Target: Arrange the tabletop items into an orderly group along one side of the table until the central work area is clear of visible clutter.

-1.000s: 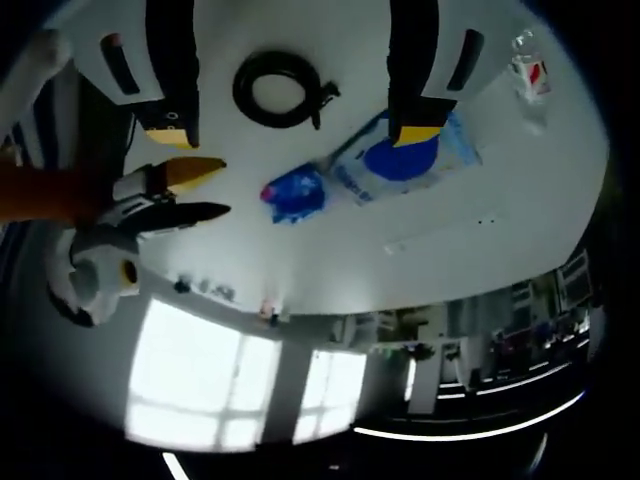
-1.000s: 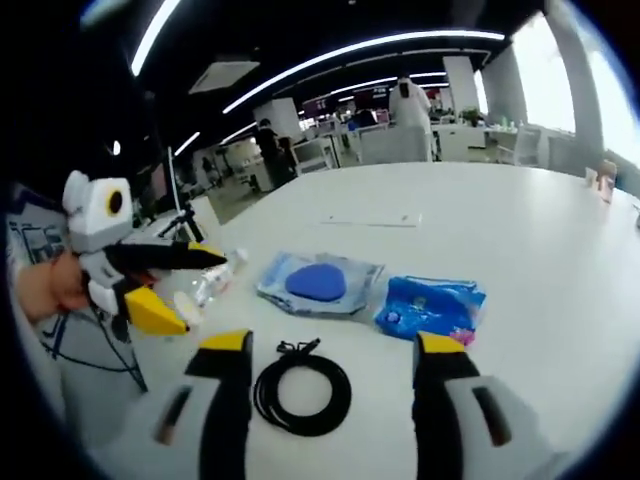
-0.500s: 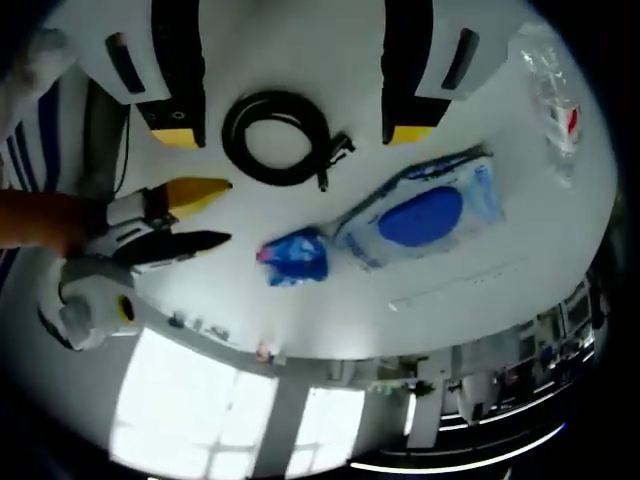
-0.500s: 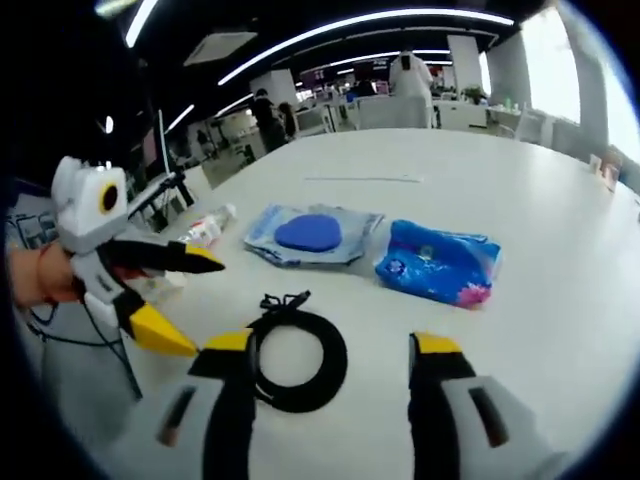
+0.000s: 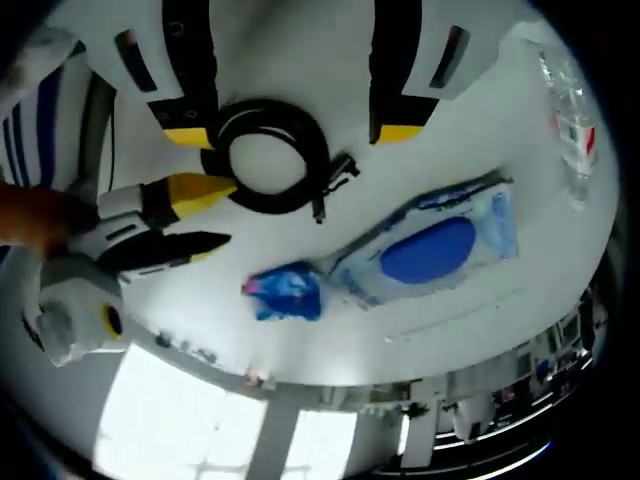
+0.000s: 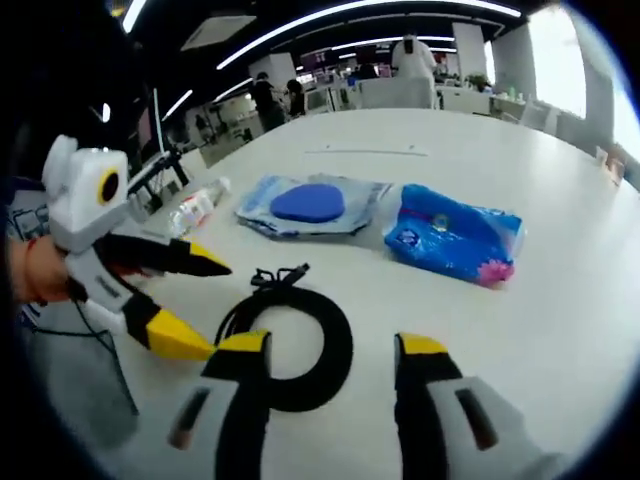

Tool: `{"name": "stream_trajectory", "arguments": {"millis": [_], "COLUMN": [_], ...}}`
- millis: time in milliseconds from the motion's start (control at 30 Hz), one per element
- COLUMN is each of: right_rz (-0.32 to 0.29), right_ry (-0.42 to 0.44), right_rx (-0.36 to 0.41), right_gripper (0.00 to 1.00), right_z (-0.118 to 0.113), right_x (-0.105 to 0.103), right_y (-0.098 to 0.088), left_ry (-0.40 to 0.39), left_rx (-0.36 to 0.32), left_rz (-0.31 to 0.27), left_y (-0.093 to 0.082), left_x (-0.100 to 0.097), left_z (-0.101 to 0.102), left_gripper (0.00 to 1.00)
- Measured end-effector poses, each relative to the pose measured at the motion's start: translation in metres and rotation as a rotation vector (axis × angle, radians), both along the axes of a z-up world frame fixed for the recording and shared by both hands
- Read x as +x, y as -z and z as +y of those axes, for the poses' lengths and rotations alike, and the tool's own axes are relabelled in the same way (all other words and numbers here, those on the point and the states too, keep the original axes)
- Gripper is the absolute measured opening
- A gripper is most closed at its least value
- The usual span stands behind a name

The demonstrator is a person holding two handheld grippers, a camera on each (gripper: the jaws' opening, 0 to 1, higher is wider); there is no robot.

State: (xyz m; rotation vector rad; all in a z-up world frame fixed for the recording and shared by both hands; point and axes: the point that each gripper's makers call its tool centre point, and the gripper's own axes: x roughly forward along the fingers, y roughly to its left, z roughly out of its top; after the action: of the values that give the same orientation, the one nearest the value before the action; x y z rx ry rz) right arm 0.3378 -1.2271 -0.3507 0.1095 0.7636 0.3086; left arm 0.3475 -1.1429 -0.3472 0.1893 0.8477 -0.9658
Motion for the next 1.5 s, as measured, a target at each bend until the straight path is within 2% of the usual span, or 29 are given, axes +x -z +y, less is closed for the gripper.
{"name": "stream_trajectory", "arguments": {"millis": [333,467,567,633,767,800,833,900,1000,1167,1233,1500], "right_rz": [0.018,0.033,0.056,0.056,0.056,0.061,0.054,0.053,0.046,0.047,0.05,0.051], "right_ry": [-0.01,-0.022,-0.034,-0.036,-0.044,-0.053,-0.058,-0.045,-0.06,-0.026,-0.015,-0.004], "right_rx": [-0.038,-0.052,-0.067,-0.067,-0.105,-0.157,-0.164,-0.135,-0.169,-0.144,-0.127,-0.114], "right_gripper": [0.36,0.32,0.27,0.26,0.2,0.17,0.15,0.12,0.11,0.07,0.06,0.04], "right_z": [0.003,0.005,0.007,0.009,0.009,0.002,0.003,0.005,0.005,0.004,0.003,0.0], "right_x": [0.003,0.003,0.001,0.002,0.003,0.003,0.005,0.005,0.005,0.006,0.005,0.004], "right_y": [0.008,0.013,0.018,0.02,0.02,0.022,0.022,0.021,0.022,0.023,0.022,0.018], "left_ry": [0.004,0.007,0.01,0.0,0.011,0.01,0.008,0.008,-0.01,-0.045,-0.056,-0.064], "left_rx": [0.061,0.059,0.074,0.055,0.062,0.064,0.065,0.081,0.09,0.1,0.092,0.081], "left_rz": [-0.006,0.003,-0.014,-0.001,-0.014,-0.018,-0.02,-0.032,-0.036,-0.009,0.009,0.016], "left_y": [0.014,0.017,0.019,0.019,0.021,0.022,0.022,0.022,0.023,0.023,0.023,0.021], "left_x": [0.001,-0.001,0.001,0.001,0.002,0.002,0.002,0.004,0.007,0.012,0.012,0.011], "left_z": [-0.001,-0.002,-0.002,-0.004,-0.007,-0.008,-0.008,-0.008,-0.007,-0.005,-0.005,-0.007], "left_gripper": [0.44,0.41,0.37,0.36,0.32,0.31,0.29,0.21,0.16,0.08,0.07,0.06]}}
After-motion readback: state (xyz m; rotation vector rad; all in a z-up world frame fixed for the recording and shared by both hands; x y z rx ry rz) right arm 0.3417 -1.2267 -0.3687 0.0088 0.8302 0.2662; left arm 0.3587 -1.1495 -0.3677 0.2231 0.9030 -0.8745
